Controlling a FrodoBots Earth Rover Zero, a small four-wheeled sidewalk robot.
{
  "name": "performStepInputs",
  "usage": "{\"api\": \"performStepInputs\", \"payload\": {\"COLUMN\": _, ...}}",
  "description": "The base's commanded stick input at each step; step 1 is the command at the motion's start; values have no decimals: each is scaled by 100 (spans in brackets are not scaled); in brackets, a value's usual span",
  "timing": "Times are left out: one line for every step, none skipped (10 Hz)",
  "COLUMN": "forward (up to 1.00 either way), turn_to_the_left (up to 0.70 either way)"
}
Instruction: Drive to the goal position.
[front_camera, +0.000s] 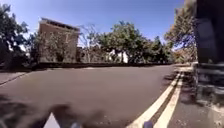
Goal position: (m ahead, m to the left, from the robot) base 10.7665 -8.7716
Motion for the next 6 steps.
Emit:
{"api": "performStepInputs", "payload": {"forward": 0, "turn_to_the_left": -65}}
{"api": "performStepInputs", "payload": {"forward": 0, "turn_to_the_left": -21}}
{"api": "performStepInputs", "payload": {"forward": 0, "turn_to_the_left": 0}}
{"api": "performStepInputs", "payload": {"forward": 0, "turn_to_the_left": 0}}
{"api": "performStepInputs", "payload": {"forward": 0, "turn_to_the_left": 0}}
{"api": "performStepInputs", "payload": {"forward": 0, "turn_to_the_left": 0}}
